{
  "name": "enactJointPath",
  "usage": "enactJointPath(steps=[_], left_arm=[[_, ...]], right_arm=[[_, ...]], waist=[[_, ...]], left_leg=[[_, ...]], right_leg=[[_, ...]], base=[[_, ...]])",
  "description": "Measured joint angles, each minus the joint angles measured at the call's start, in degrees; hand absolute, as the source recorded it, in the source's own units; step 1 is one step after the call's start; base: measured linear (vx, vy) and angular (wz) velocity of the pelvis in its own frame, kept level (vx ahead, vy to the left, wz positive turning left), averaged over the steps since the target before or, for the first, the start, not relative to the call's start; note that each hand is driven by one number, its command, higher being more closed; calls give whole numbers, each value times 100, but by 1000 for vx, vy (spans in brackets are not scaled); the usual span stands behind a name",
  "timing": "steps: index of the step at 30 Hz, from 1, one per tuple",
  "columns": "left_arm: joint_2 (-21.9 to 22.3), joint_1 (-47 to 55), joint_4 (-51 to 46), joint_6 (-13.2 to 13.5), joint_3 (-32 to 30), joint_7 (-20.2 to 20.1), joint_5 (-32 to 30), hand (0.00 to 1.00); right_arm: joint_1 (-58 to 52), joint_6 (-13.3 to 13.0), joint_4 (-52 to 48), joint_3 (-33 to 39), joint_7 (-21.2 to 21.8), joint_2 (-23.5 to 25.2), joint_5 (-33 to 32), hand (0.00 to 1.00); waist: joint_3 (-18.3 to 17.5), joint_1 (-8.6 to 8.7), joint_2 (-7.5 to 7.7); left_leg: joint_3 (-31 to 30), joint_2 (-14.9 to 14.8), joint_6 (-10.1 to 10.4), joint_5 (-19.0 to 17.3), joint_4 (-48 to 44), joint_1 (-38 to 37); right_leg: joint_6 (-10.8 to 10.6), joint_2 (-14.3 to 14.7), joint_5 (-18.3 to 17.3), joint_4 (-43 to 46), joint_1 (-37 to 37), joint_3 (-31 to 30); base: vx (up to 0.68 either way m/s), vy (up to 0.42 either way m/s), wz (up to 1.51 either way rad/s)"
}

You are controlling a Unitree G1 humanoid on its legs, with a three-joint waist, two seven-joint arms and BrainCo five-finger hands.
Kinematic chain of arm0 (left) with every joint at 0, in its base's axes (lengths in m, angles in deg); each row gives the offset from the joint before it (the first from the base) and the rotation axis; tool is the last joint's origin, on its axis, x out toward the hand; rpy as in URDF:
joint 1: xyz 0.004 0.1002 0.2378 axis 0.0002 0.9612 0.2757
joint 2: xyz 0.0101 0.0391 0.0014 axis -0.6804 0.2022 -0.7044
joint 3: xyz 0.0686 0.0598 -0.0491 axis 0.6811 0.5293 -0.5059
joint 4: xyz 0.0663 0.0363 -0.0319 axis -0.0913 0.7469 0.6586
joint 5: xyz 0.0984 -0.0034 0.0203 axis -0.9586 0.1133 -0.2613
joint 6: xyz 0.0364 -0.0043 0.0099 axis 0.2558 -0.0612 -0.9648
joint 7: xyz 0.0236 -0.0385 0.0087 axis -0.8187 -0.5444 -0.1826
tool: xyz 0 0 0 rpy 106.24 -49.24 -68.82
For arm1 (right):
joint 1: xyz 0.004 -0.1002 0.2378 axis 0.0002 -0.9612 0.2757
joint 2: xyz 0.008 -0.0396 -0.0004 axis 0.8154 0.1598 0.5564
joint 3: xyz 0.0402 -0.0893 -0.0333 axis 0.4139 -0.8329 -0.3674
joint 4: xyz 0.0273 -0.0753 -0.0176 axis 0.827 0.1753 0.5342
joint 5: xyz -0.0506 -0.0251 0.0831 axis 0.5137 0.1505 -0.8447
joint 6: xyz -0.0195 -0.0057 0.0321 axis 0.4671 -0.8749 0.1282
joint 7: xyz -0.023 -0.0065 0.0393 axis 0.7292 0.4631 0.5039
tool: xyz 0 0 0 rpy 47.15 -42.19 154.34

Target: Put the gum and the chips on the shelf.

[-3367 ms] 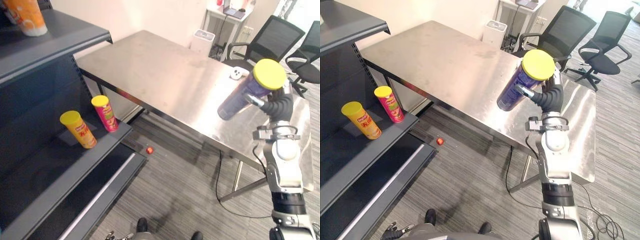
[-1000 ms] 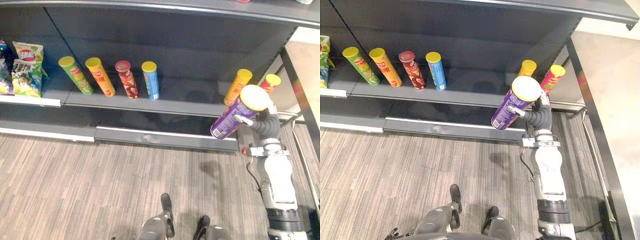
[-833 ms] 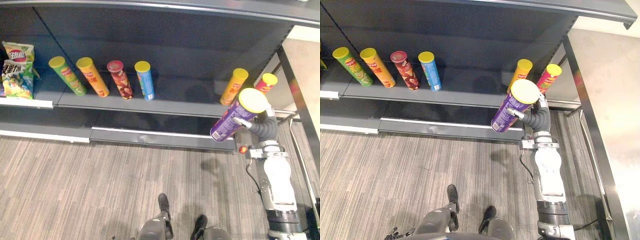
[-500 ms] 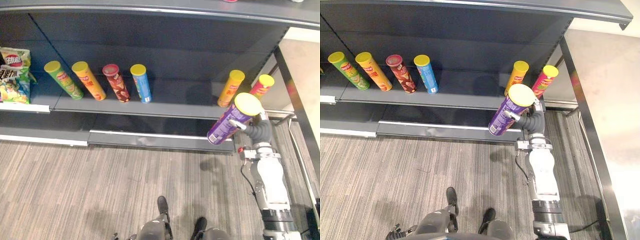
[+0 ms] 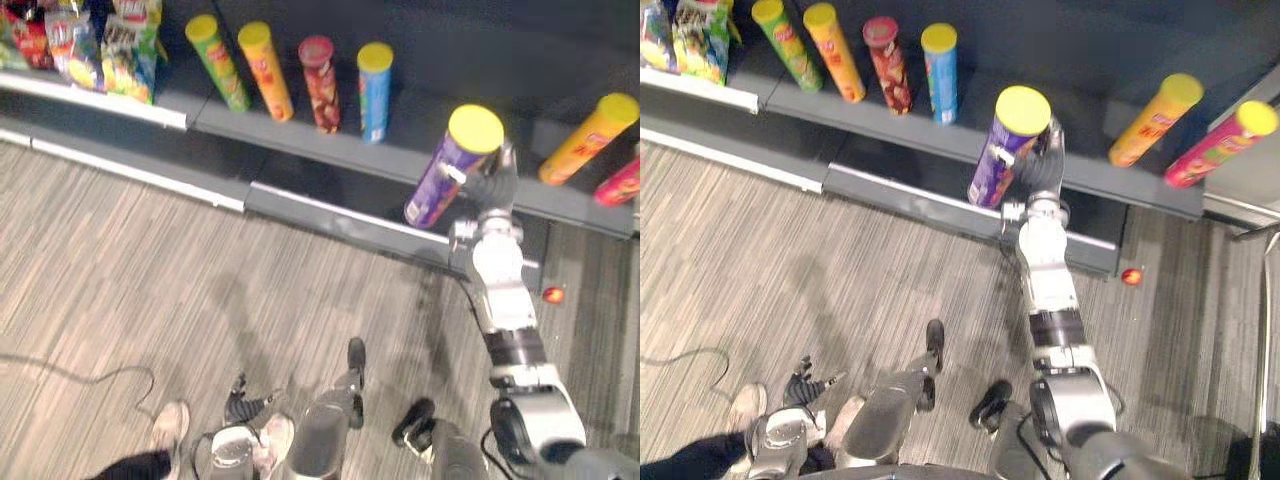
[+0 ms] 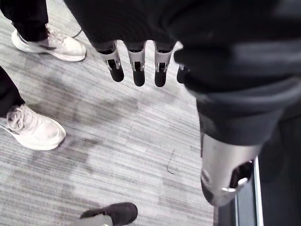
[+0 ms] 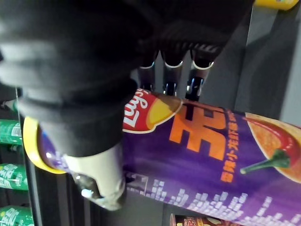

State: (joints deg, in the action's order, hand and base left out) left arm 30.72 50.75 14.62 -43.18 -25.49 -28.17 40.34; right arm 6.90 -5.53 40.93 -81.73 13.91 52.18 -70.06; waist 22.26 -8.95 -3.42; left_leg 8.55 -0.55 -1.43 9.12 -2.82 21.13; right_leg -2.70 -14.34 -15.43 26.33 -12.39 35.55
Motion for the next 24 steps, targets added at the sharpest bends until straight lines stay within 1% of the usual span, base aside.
enactJointPath(steps=[1,3,5,6,9,12,13,14,17,19,22,24], left_arm=[[-50,-10,-66,0,0,9,0,0],[-78,-65,-129,2,6,72,1,0],[-95,-112,-139,9,11,149,2,0],[-132,-147,-145,12,39,181,9,0],[-175,-215,-187,26,112,231,12,0],[-200,-237,-189,85,169,244,13,0],[-200,-245,-192,110,172,245,13,0],[-200,-291,-187,136,193,246,16,0],[-205,-370,-178,155,227,249,17,0],[-205,-386,-173,158,241,250,22,0],[-205,-434,-119,166,361,262,25,0],[-202,-463,-61,170,400,267,25,0]], right_arm=[[229,10,113,38,-82,-120,1,100],[704,54,408,219,-240,-512,4,100],[1037,66,585,335,-412,-759,3,100],[1256,71,716,409,-463,-904,4,100],[1617,79,955,437,-656,-1274,3,100],[1880,93,1067,437,-737,-1449,2,100],[1938,93,1085,438,-760,-1493,2,100],[2099,92,1228,450,-836,-1650,4,100],[2409,98,1497,516,-883,-1845,2,100],[2543,100,1541,543,-933,-1905,2,100],[2730,98,1633,557,-996,-2079,0,100],[2849,98,1717,631,-1058,-2102,-5,100]], waist=[[61,-35,-7],[161,-123,-86],[206,-142,-140],[224,-193,-164],[289,-236,-227],[369,-242,-272],[401,-235,-285],[451,-240,-324],[491,-266,-350],[533,-276,-360],[583,-294,-435],[585,-336,-440]], left_leg=[[-8,1,4,4,-72,135],[-44,17,37,60,-143,408],[-116,35,44,112,-154,609],[-136,33,54,171,-146,738],[-166,36,52,262,-146,971],[-210,52,14,324,-154,1125],[-225,55,13,328,-169,1149],[-278,60,16,342,-206,1239],[-325,49,30,366,-266,1426],[-340,48,34,368,-299,1512],[-409,70,45,377,-370,1678],[-416,69,60,388,-384,1780]], right_leg=[[41,-51,-57,154,-141,10],[93,-152,-154,437,-439,57],[131,-209,-213,598,-651,103],[157,-232,-247,684,-798,134],[214,-291,-331,879,-1057,173],[251,-348,-415,1039,-1242,201],[254,-358,-437,1069,-1261,212],[278,-368,-481,1127,-1319,255],[327,-395,-547,1238,-1477,313],[353,-411,-598,1307,-1560,320],[378,-469,-685,1451,-1700,374],[402,-485,-725,1511,-1811,377]], base=[[-92,-64,15],[-84,-84,19],[-63,-88,18],[-60,-90,14],[-46,-94,11],[-35,-99,8],[-36,-113,17],[-34,-94,14],[-32,-88,11],[-34,-106,8],[-26,-107,11],[-19,-87,5]])
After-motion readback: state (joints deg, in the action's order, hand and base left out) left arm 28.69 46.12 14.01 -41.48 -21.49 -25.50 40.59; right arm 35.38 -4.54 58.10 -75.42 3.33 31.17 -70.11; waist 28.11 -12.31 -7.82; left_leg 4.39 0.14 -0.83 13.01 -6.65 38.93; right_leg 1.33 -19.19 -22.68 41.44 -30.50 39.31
